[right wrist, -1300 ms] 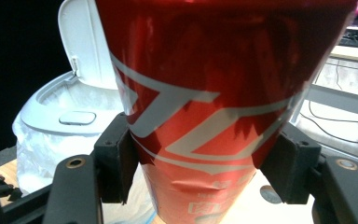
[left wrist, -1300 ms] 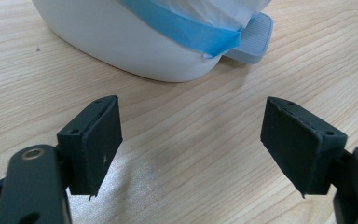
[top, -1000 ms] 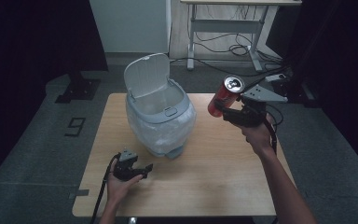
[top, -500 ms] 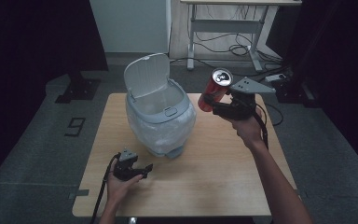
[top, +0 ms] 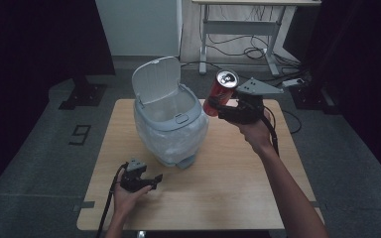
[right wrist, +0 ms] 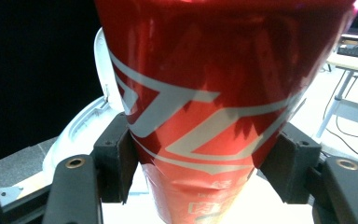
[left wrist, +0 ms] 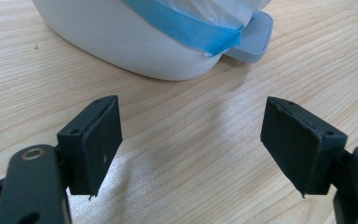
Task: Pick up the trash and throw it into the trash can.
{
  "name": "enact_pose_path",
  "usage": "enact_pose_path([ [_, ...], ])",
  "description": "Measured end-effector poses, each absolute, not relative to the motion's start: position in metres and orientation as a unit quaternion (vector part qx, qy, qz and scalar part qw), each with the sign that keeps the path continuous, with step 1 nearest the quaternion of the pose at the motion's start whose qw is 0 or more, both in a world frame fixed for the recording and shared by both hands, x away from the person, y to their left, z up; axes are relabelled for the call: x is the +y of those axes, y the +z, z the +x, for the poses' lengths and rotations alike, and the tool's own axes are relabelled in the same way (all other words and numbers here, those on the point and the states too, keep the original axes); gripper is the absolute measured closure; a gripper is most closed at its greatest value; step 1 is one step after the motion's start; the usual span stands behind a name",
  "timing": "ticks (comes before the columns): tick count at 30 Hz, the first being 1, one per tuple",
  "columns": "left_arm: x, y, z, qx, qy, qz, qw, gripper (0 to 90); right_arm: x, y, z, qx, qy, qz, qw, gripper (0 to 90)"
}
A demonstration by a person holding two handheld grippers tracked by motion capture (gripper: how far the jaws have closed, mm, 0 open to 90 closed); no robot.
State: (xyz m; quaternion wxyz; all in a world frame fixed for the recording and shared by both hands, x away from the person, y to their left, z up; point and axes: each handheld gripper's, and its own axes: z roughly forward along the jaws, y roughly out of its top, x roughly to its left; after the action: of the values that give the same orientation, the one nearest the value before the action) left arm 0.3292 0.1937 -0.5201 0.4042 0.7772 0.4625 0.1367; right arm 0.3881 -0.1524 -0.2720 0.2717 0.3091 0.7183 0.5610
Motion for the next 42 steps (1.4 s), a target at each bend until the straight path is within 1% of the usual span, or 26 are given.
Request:
enact_pose_path([
  [26, 0.198, -0.519, 0.329, 0.467, 0.135, 0.771, 0.411, 20.3, -0.110, -0.265, 0.401, 0.730, 0.566, 0.286, 0.256, 34.4],
  [42, 0.202, -0.518, 0.328, 0.470, 0.138, 0.769, 0.412, 20.4, -0.086, -0.269, 0.418, 0.733, 0.566, 0.286, 0.246, 34.2],
])
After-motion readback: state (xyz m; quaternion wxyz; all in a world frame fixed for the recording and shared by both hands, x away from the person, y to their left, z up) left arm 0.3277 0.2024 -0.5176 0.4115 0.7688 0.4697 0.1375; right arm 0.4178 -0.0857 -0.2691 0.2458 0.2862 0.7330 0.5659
